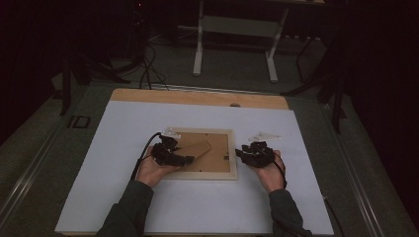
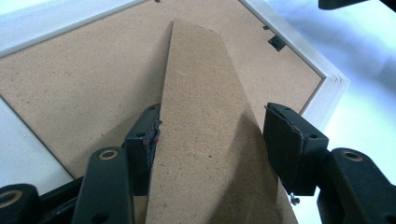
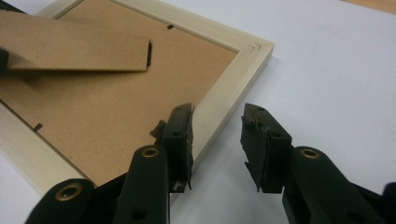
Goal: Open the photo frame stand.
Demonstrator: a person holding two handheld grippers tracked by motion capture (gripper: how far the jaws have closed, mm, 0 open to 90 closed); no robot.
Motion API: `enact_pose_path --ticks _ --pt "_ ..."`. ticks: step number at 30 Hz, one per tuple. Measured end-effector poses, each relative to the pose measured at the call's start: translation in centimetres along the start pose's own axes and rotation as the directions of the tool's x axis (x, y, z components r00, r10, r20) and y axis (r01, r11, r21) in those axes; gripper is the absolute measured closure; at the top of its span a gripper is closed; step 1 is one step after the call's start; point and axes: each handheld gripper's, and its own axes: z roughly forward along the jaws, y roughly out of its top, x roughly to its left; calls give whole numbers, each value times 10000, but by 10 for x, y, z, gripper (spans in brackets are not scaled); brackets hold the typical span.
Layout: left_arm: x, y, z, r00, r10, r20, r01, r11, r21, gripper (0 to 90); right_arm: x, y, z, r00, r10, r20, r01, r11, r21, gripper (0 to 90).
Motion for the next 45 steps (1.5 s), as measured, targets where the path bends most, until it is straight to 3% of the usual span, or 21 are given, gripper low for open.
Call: enact_pose_path --ticks 24,45 --pt "-12 -1 -5 9953 846 -472 -865 9954 -415 428 -7 25 -1 9991 -391 156 387 9989 263 618" --pt "-25 -4 -11 9810 1638 -1041 -1723 9819 -787 428 -13 32 5 9999 -113 -57 116 9986 509 569"
